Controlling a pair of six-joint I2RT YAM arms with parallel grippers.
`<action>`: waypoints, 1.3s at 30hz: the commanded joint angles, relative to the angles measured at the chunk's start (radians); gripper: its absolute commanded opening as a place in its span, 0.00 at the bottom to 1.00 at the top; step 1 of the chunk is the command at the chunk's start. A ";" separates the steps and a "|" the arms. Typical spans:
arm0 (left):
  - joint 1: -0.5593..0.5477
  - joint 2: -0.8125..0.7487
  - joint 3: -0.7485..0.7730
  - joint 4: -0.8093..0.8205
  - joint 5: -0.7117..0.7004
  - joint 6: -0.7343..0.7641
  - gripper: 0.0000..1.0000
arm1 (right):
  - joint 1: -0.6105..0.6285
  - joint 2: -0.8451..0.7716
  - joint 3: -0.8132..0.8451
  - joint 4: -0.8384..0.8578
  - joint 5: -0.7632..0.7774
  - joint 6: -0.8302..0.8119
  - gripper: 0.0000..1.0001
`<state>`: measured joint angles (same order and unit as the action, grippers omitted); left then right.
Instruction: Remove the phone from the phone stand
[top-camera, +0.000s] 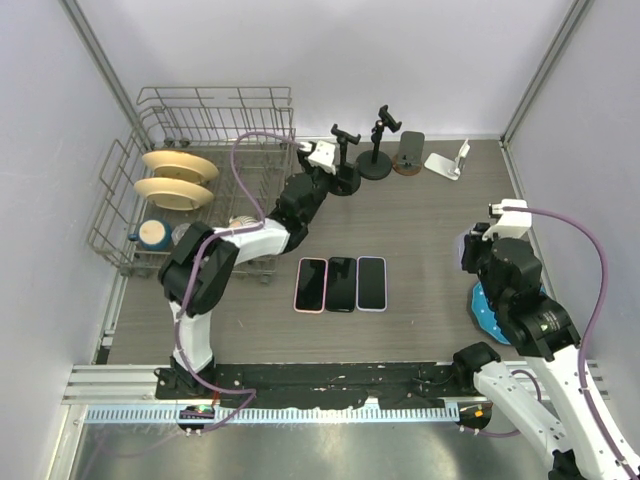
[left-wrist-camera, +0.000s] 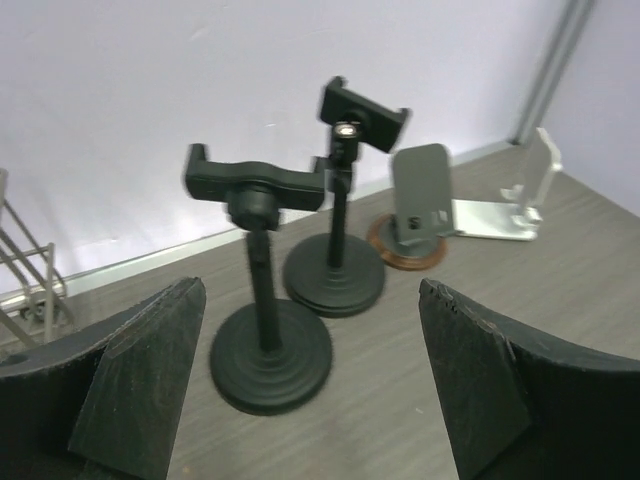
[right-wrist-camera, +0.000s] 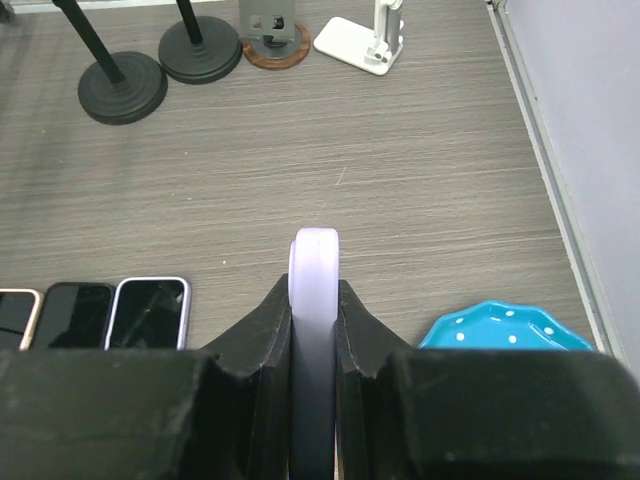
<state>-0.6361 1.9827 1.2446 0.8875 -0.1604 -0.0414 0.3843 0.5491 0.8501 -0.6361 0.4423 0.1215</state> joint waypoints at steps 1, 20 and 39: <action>-0.076 -0.161 -0.114 0.071 -0.016 0.006 0.93 | 0.005 0.028 0.092 0.024 -0.022 0.082 0.01; -0.660 -0.337 -0.327 0.086 -0.117 0.431 1.00 | 0.005 0.134 0.142 -0.089 -0.097 0.432 0.01; -0.821 0.025 -0.021 0.286 -0.505 0.640 0.87 | 0.005 0.031 0.053 -0.039 -0.182 0.535 0.01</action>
<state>-1.4521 1.9816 1.1610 1.0401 -0.5522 0.5476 0.3851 0.6064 0.8986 -0.7818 0.2749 0.6071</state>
